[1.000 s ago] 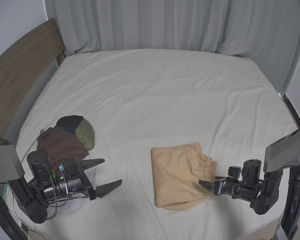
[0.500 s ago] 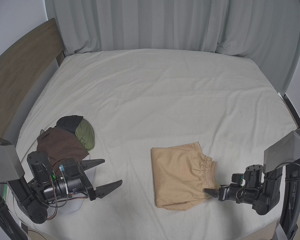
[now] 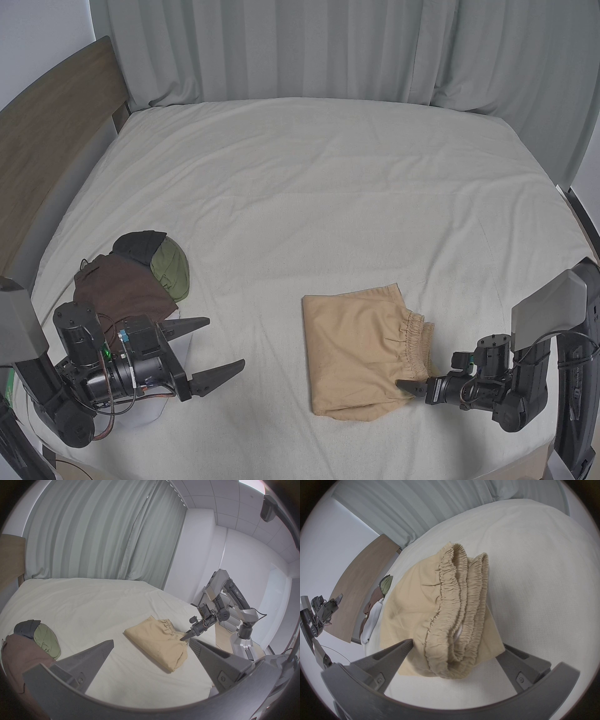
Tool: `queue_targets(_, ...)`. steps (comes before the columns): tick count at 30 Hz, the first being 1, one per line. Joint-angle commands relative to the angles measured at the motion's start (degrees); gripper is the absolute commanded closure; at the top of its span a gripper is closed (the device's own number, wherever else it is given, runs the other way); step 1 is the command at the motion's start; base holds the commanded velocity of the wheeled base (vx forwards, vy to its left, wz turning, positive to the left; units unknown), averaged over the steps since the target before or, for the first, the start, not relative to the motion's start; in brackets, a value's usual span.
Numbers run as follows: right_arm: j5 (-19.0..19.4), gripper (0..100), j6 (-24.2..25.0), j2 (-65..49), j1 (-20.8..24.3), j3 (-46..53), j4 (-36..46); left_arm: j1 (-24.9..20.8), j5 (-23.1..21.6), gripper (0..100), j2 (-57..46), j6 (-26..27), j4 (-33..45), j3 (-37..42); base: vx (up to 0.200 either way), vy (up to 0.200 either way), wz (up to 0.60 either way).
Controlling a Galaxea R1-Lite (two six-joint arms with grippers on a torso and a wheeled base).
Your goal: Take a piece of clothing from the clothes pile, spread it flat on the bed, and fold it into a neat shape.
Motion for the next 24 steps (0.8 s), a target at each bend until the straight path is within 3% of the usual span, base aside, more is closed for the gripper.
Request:
queue_targets(1, 0.06, 0, 0.48, 0.07, 0.64, -0.61, 0.01, -0.01, 0.0, 0, 0.0, 0.0, -0.03, 0.0, 0.0, 0.0, 0.0)
queue_targets(5, -0.03, 0, 0.57, 0.07, 0.56, -0.7, -0.08, -0.01, 0.0, 0, 0.0, 0.0, -0.03, 0.0, 0.0, 0.0, 0.0)
queue_targets(6, -0.03, 100, 0.57, 0.07, 0.56, -0.7, -0.08, -0.01, 0.0, 0, 0.0, 0.0, -0.03, 0.0, 0.0, 0.0, 0.0)
queue_targets(24, -0.12, 100, 2.15, -5.12, 3.37, -0.17, 0.01, 0.08, 0.0, 0, -0.09, 0.0, -0.03, 0.0, 0.0, 0.0, 0.0)
